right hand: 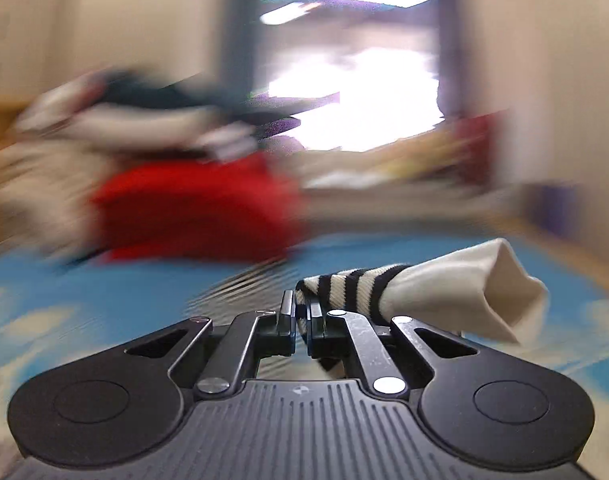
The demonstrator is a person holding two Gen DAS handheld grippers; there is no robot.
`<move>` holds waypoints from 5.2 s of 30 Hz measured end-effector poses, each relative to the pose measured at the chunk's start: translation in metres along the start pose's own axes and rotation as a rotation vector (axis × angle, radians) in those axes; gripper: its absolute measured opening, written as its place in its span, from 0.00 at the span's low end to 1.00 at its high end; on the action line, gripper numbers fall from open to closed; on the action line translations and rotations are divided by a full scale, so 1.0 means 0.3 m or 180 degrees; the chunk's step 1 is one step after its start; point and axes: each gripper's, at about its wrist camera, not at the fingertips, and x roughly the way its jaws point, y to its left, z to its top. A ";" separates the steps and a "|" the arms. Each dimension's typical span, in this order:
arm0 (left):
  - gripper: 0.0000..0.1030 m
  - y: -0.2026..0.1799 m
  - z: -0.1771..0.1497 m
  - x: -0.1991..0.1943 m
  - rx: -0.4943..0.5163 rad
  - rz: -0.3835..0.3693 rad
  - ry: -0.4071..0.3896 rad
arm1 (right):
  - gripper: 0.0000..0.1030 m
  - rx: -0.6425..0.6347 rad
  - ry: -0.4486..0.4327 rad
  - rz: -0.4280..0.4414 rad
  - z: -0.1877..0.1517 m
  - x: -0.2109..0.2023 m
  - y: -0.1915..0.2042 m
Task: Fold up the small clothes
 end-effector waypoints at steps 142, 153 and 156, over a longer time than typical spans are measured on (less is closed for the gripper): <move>0.30 -0.391 -0.215 0.008 0.1382 0.0186 -0.0595 | 0.54 0.1201 0.1687 -0.0806 0.016 -0.050 -0.296; 0.33 -0.471 -0.079 0.031 0.1159 0.0247 -0.0765 | 0.54 0.1279 0.1725 -0.0732 0.014 -0.097 -0.392; 0.33 -0.516 0.030 0.115 0.1046 0.0232 -0.0717 | 0.54 0.1344 0.1763 -0.0717 0.004 -0.102 -0.417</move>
